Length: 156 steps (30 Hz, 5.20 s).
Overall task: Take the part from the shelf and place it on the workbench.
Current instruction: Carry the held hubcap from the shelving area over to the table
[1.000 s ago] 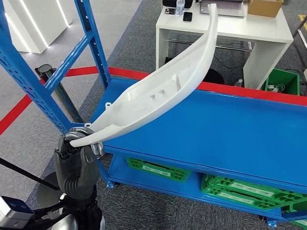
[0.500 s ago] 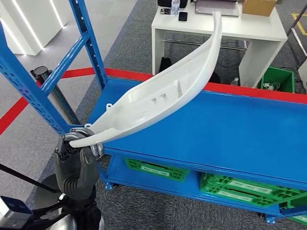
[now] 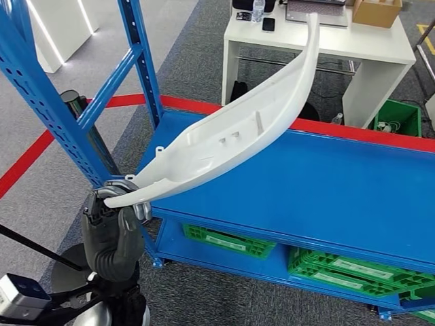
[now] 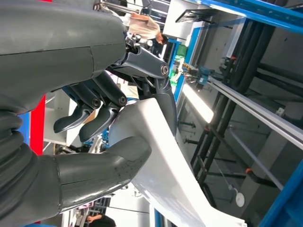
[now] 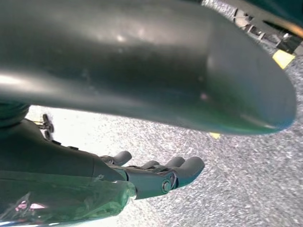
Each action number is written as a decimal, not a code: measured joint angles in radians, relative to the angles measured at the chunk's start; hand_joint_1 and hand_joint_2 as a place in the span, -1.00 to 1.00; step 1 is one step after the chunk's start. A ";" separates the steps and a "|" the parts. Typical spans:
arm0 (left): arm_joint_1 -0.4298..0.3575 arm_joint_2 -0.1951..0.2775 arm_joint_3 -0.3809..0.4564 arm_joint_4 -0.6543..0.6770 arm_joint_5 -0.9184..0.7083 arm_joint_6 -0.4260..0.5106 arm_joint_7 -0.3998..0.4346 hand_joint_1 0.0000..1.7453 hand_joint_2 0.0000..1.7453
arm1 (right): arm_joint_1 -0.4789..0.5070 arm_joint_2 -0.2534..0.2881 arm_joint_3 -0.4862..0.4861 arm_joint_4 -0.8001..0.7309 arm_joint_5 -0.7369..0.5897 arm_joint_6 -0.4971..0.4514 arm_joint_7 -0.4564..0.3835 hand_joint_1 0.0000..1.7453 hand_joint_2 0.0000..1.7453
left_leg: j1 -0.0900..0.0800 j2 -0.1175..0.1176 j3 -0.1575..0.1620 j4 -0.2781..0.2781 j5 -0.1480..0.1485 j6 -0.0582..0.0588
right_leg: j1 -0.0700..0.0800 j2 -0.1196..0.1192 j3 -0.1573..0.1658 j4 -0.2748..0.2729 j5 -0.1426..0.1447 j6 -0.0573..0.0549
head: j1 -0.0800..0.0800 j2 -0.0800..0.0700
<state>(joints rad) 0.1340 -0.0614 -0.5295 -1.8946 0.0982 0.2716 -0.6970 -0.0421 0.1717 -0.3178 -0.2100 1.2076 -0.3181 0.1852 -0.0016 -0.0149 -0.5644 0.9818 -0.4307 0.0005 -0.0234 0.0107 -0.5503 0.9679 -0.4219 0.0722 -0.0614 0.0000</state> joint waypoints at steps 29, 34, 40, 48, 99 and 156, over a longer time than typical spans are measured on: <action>0.001 0.003 0.000 0.016 0.014 -0.012 0.036 1.00 1.00 | 0.000 0.000 -0.006 0.000 -0.001 -0.009 0.016 -1.00 -1.00 | 0.004 0.000 0.000 -0.001 0.004 -0.006 | 0.004 0.000 -0.007 0.012 -0.003 -0.004 | 0.000 0.000; 0.001 0.005 0.000 0.028 0.014 -0.012 0.039 1.00 1.00 | 0.001 0.000 -0.014 0.000 -0.003 -0.010 0.015 -1.00 -1.00 | 0.004 0.000 0.000 -0.001 0.004 -0.006 | 0.004 0.000 -0.007 0.012 -0.003 -0.004 | 0.000 0.000; 0.001 0.010 0.000 0.037 0.013 -0.012 0.050 1.00 1.00 | 0.001 0.000 -0.018 0.000 -0.003 -0.010 0.015 -1.00 -1.00 | 0.000 0.000 0.000 0.000 0.002 -0.003 | 0.001 0.000 -0.006 0.011 -0.002 -0.003 | 0.000 0.000; 0.000 0.011 0.000 0.041 0.012 -0.012 0.053 1.00 1.00 | 0.002 0.001 -0.024 0.000 -0.003 -0.013 0.015 -1.00 -1.00 | -0.006 0.002 0.000 -0.007 0.012 0.019 | -0.009 -0.001 -0.010 0.015 -0.008 0.015 | 0.000 0.000; -0.029 0.018 -0.017 0.056 0.000 -0.003 0.054 1.00 1.00 | -0.018 0.005 -0.028 0.000 0.010 -0.006 0.014 -1.00 -1.00 | 0.003 0.012 -0.141 0.265 -0.124 -0.043 | 0.015 -0.003 -0.013 0.022 -0.007 -0.063 | -0.012 0.000; -0.038 0.017 -0.028 0.057 0.001 0.015 0.052 1.00 1.00 | -0.025 0.009 -0.032 0.000 0.022 -0.003 0.013 -1.00 -1.00 | -0.015 0.014 0.096 -0.008 -0.083 0.002 | 0.005 0.007 -0.158 0.030 0.144 -0.024 | -0.034 0.000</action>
<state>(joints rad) 0.0961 -0.0444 -0.5578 -1.8372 0.0990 0.2863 -0.6446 -0.0666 0.1811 -0.3495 -0.2102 1.2291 -0.3214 0.1980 -0.0170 -0.0008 -0.4684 0.9739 -0.5132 0.0029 -0.0187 0.0179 -0.7086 0.9981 -0.2777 0.0483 -0.0952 0.0001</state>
